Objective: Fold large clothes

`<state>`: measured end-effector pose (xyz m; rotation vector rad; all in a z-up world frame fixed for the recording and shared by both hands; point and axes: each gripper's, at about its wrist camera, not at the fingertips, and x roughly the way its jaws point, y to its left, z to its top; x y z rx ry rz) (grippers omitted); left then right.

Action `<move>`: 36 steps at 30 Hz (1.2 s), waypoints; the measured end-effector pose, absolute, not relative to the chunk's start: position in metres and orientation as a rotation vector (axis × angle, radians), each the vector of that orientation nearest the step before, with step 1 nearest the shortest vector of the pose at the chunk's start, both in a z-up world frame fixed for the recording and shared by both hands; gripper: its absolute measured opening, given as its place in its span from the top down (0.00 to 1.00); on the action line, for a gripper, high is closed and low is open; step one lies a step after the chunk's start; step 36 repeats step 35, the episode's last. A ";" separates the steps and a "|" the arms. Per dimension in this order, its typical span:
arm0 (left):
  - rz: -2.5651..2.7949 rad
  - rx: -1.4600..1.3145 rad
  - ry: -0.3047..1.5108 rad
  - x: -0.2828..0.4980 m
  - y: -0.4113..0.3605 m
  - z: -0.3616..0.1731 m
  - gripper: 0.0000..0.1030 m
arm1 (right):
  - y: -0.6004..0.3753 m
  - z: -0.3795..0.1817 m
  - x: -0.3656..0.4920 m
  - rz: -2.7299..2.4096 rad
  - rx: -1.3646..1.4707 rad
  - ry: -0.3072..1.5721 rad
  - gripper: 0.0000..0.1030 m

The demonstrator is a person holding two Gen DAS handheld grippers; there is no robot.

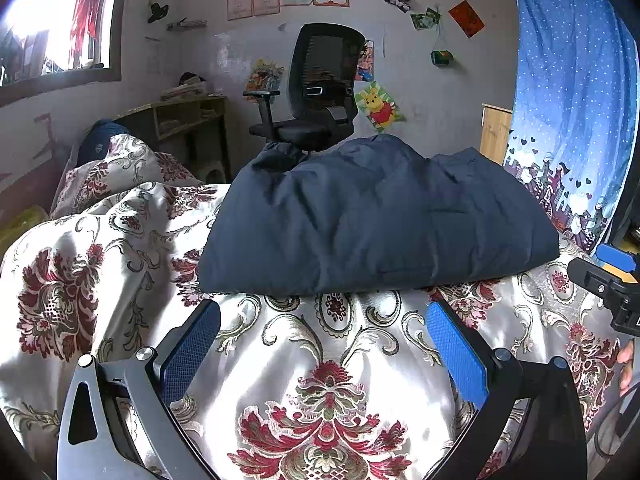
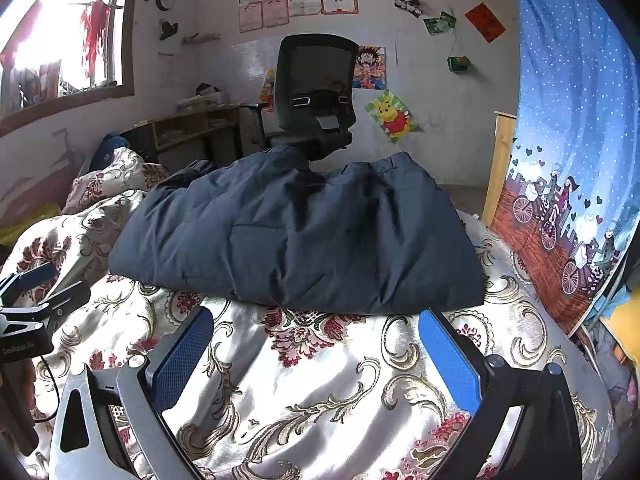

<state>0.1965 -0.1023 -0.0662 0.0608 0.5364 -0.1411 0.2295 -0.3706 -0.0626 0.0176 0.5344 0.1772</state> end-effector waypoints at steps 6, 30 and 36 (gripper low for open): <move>-0.143 0.061 0.539 0.196 -0.103 -0.066 0.02 | -0.371 -0.063 0.229 0.178 0.017 0.535 0.00; -0.137 0.007 0.588 0.196 -0.099 -0.066 0.02 | -0.369 -0.063 0.229 0.178 0.013 0.536 0.00; -0.137 0.004 0.591 0.196 -0.098 -0.066 0.02 | -0.369 -0.063 0.229 0.177 0.014 0.536 0.00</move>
